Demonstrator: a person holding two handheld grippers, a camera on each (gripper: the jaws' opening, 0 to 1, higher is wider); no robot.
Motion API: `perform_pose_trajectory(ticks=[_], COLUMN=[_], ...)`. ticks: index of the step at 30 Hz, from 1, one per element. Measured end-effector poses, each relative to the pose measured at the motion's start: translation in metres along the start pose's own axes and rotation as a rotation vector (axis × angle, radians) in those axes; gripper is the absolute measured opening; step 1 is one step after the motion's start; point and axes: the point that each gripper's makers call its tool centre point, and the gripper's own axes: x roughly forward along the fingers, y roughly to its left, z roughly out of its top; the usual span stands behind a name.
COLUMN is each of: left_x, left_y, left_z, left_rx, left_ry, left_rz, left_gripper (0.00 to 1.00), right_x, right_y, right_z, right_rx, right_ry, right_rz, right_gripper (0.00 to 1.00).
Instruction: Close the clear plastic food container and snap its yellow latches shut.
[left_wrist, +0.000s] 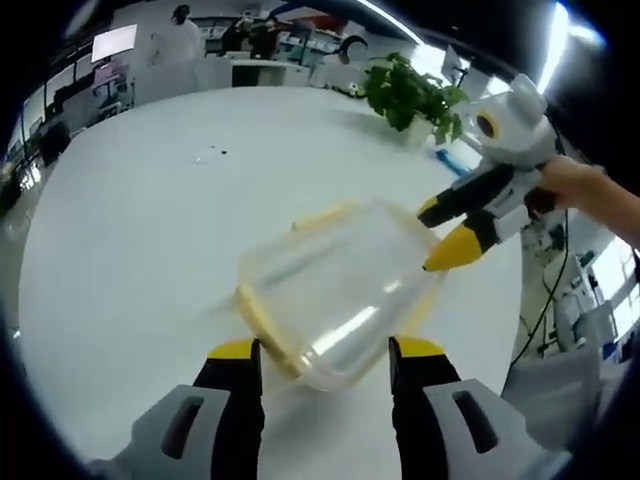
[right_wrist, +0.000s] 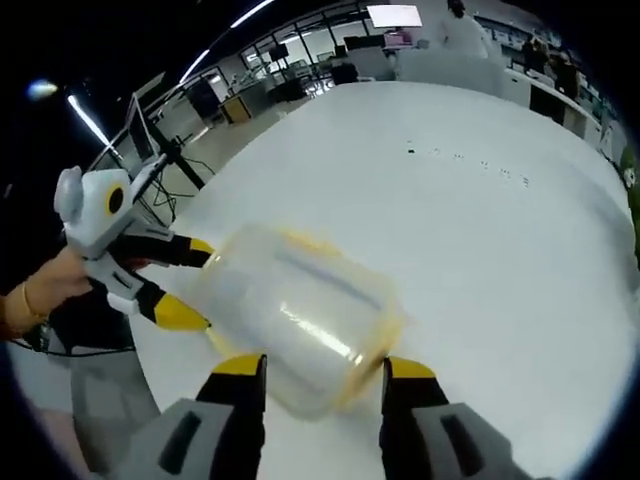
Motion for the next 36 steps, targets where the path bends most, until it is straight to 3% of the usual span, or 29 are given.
perform_pose_trajectory(ticks=[10, 12, 13, 14, 21, 22, 23, 24, 25, 26, 32, 36], left_x=[-0.008, -0.008, -0.007, -0.004, -0.005, -0.005, -0.007, -0.008, -0.008, -0.009, -0.007, -0.008], left_y=[0.027, 0.027, 0.019, 0.021, 0.026, 0.026, 0.024, 0.025, 0.025, 0.026, 0.027, 0.029], left_z=[0.001, 0.002, -0.005, 0.0, 0.001, 0.002, 0.001, 0.001, 0.001, 0.001, 0.001, 0.0], left_rx=[-0.017, -0.01, -0.002, 0.007, 0.008, 0.009, 0.003, 0.008, 0.011, 0.005, 0.012, -0.006], left_ry=[0.041, 0.055, 0.103, 0.085, 0.119, 0.118, 0.125, 0.126, 0.125, 0.121, 0.128, 0.098], left_rz=[0.002, -0.002, -0.052, -0.028, -0.03, -0.027, -0.023, -0.023, -0.022, -0.019, -0.01, 0.007], left_gripper=[0.49, 0.48, 0.47, 0.47, 0.47, 0.47, 0.46, 0.46, 0.46, 0.46, 0.46, 0.47], right_x=[0.017, 0.017, 0.017, 0.018, 0.017, 0.017, 0.018, 0.013, 0.016, 0.014, 0.017, 0.019], right_y=[0.01, 0.01, 0.01, 0.01, 0.01, 0.01, 0.009, 0.012, 0.01, 0.009, 0.01, 0.007], right_z=[0.02, 0.021, 0.02, 0.022, 0.02, 0.021, 0.025, 0.018, 0.023, 0.018, 0.021, 0.024], right_rx=[-0.013, -0.009, -0.014, -0.007, 0.012, 0.019, 0.151, 0.167, 0.139, 0.097, 0.081, 0.054], right_ry=[0.017, 0.033, 0.047, 0.045, 0.055, 0.061, 0.043, 0.071, 0.027, 0.035, 0.021, -0.011], right_rz=[0.014, 0.015, 0.022, 0.018, 0.034, 0.037, 0.015, 0.095, 0.098, 0.085, 0.078, 0.082], right_gripper=[0.43, 0.43, 0.43, 0.42, 0.41, 0.41, 0.39, 0.39, 0.39, 0.39, 0.41, 0.41])
